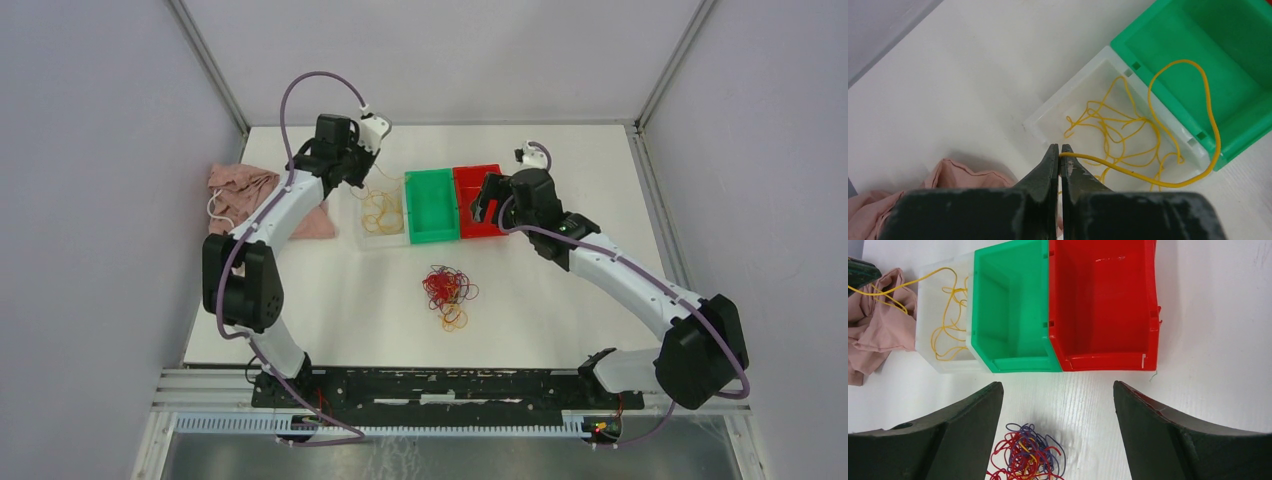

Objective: Untangle the cables

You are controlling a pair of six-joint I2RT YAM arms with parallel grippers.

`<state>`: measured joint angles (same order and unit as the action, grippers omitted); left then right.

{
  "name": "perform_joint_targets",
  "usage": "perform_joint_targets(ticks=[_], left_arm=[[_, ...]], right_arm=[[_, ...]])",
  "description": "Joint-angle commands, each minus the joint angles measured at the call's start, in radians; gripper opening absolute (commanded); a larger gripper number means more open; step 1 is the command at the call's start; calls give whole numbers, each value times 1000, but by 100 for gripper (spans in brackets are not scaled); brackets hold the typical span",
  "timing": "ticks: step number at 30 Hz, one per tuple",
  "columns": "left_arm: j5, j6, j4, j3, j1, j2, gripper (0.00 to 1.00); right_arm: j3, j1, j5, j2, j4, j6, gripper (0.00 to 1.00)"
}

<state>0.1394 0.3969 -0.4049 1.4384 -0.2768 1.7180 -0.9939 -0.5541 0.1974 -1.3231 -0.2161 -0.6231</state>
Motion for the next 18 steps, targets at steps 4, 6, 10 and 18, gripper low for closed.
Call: perform_joint_targets(ticks=[4,6,10,18], left_arm=[[-55,35,88,-65,46,-61,3],[-62,54,95,-80,46,-69,3],[-7,-44,98,-59,45,-61,3],[107,-236,131,-45,-5,-2,3]], right_arm=[[-11,3,-42,-27,79,-31,84],[-9,2,-44,-28,82,-32,84],[2,3,-44,-27,89,-32,82],[26,5,-36,-8,91,-24,82]])
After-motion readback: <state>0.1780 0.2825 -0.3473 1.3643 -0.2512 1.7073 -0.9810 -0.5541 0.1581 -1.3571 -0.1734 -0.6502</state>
